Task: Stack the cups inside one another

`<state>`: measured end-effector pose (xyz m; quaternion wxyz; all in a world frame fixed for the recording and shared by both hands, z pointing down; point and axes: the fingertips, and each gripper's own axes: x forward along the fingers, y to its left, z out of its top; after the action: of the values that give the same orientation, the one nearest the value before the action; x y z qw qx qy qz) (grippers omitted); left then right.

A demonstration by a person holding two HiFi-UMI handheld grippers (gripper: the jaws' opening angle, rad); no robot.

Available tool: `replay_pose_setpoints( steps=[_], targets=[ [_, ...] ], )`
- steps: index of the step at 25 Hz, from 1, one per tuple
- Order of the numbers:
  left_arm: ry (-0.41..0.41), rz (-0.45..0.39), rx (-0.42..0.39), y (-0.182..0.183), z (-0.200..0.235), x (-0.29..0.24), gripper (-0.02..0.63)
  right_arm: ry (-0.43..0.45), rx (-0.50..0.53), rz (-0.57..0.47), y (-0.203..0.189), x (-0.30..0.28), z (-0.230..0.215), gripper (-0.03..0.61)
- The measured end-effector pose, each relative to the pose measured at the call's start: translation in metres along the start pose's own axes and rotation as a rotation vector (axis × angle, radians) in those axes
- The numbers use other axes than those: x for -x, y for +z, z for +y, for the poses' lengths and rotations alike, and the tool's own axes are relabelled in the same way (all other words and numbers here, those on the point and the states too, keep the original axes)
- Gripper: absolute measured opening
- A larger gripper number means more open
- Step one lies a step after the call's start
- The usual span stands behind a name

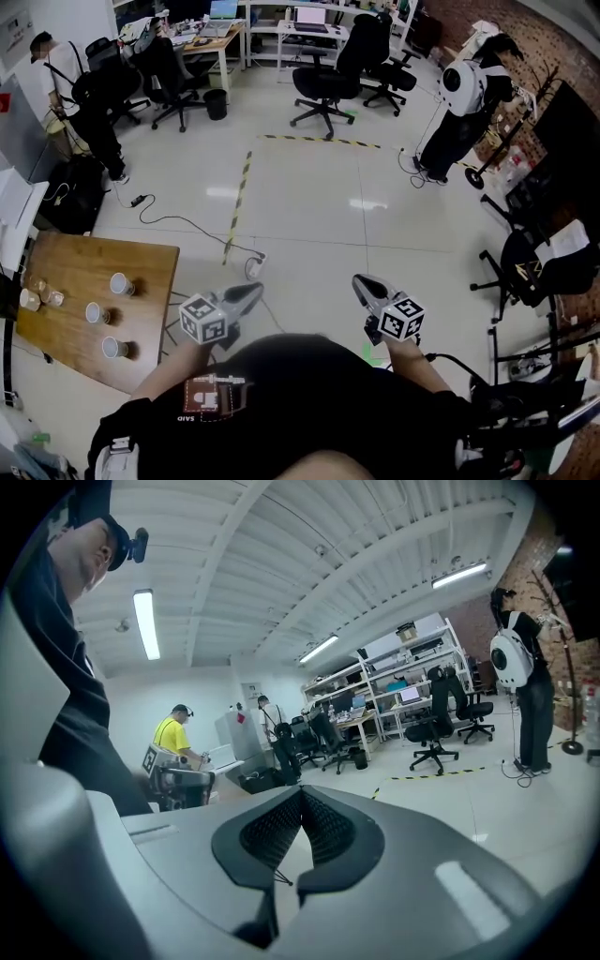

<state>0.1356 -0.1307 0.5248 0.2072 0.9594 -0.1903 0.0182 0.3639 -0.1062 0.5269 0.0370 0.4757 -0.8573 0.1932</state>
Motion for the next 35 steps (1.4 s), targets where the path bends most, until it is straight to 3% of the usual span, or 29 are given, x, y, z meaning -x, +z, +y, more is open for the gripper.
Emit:
replay_pose_setpoints(
  steps=[4,11,15,23,29,32,35],
  targets=[
    [0.065,-0.016,-0.010,0.014,0.025,-0.037,0.002,0.065,0.016,0.006,0.019,-0.025,-0.050,0.014],
    [0.231,-0.124,-0.015,0.054,0.053,-0.096,0.002,0.232,0.120,0.049,0.076,-0.067,-0.130,0.014],
    [0.272,-0.171,-0.004,0.070,0.058,-0.113,0.002,0.255,0.106,0.056,0.087,-0.082,-0.162,0.014],
    [0.281,-0.123,-0.018,0.071,0.080,-0.105,0.002,0.260,0.053,0.052,0.073,-0.113,-0.160,0.014],
    [0.288,-0.146,-0.022,0.075,0.089,-0.106,0.002,0.284,0.097,0.075,0.079,-0.118,-0.157,0.014],
    [0.343,-0.180,0.005,0.077,0.083,-0.103,0.002,0.347,0.137,0.103,0.085,-0.133,-0.154,0.014],
    [0.452,-0.218,0.029,0.066,0.082,-0.073,0.002,0.449,0.160,0.139,0.080,-0.159,-0.135,0.014]
  ],
)
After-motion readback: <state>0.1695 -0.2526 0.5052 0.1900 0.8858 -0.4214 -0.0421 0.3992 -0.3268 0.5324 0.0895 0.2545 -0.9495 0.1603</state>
